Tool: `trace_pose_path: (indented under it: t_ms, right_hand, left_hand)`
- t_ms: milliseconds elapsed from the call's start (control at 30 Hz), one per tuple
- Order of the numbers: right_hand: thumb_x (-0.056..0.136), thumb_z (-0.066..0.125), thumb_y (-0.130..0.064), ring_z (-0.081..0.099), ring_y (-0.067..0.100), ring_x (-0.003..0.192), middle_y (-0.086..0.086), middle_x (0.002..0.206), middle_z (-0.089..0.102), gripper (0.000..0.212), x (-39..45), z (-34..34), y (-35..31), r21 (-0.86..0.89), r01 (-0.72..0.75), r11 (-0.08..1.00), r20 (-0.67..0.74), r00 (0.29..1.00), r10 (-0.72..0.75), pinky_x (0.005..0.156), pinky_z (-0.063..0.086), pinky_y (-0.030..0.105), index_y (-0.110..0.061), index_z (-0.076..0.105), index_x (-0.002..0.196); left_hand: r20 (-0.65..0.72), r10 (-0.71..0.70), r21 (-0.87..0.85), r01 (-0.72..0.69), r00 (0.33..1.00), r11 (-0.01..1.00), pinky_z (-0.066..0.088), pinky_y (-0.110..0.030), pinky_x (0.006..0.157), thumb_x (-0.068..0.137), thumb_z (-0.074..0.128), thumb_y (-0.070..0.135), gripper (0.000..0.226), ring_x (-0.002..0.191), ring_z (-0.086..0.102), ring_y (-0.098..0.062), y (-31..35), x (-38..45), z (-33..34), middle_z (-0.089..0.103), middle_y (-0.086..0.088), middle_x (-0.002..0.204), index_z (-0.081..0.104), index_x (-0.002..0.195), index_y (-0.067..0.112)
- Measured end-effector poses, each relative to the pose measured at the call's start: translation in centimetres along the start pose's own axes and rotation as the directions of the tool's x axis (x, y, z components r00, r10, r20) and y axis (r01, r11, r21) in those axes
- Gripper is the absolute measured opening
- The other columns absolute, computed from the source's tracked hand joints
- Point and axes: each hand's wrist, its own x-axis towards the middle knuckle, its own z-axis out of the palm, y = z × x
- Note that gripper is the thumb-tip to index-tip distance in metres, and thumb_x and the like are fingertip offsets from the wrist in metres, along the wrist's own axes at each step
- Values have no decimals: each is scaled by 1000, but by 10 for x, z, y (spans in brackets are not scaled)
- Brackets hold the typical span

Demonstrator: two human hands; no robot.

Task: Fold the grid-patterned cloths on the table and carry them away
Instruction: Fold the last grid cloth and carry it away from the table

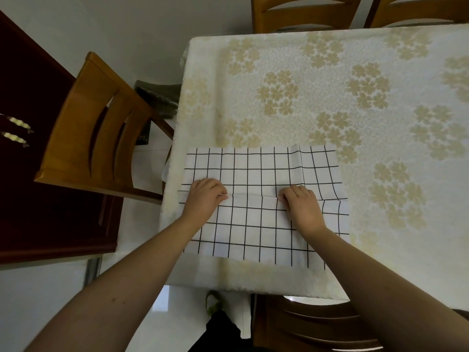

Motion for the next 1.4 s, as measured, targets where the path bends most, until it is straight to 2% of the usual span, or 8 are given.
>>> trace_pose_path:
  t_ms: [100,267,500,733,1000,1167,1267,1400]
  right_hand:
    - [93,49,-31,57,23,86,0,90,64,24,-3,-3,7,-23,41,999,8,999,-41,77,45,37,-16,68,98]
    - [82,75,-17,59,29,81,2,85,67,5,-5,-14,14,-77,-22,997,10,1000,23,74,45,40,-14,70,84]
    - [87,70,-14,59,28,68,5,65,63,7,0,-37,4,-110,-20,994,-30,999,17,68,44,35,-10,65,83]
    - [72,74,1,63,28,66,4,73,69,27,13,-65,-6,-179,25,984,-66,997,-38,68,45,33,-13,68,95]
    - [60,66,20,63,33,80,9,87,71,47,24,-109,-37,-169,73,983,-217,970,-109,69,49,37,-7,70,98]
    - [76,49,3,60,32,84,6,88,70,31,8,-118,-48,-186,96,978,-284,947,-147,71,46,37,-9,70,95]
    - [78,36,-12,60,30,83,2,86,70,37,-11,-110,-48,-196,87,977,-287,947,-142,70,43,35,-12,71,89]
    - [75,38,-13,60,29,79,0,86,70,35,-44,-85,-43,-184,52,982,-233,968,-95,69,47,37,-14,71,84]
  left_hand:
    - [-9,0,-9,0,1000,1000,34,-31,84,81,75,20,7,83,60,-21,5,3,-4,66,2,84,71,83,15]
    - [4,15,-23,-15,1000,1000,39,-33,81,85,72,21,9,79,62,-22,5,2,-15,68,0,82,72,84,13]
    - [22,16,-63,-15,1000,998,51,-33,68,92,64,29,15,75,63,-17,15,-2,-43,69,2,82,69,89,15]
    - [26,1,-62,0,1000,998,49,-34,80,92,64,22,16,93,64,-21,22,10,-79,72,-1,100,71,104,14]
    - [-249,50,68,-35,967,997,44,-32,72,90,67,26,16,81,64,-24,39,10,-143,72,-3,86,74,93,12]
    - [-329,136,182,-78,934,980,47,-35,72,84,74,20,8,74,65,-27,38,-6,-160,72,-4,77,75,87,12]
    - [-295,179,207,-120,938,971,53,-36,65,75,77,6,13,69,67,-29,24,-19,-147,73,-6,74,77,85,13]
    - [-255,248,187,-204,935,961,55,-32,64,73,54,17,23,68,69,-23,16,-42,-118,72,-1,73,77,78,17]
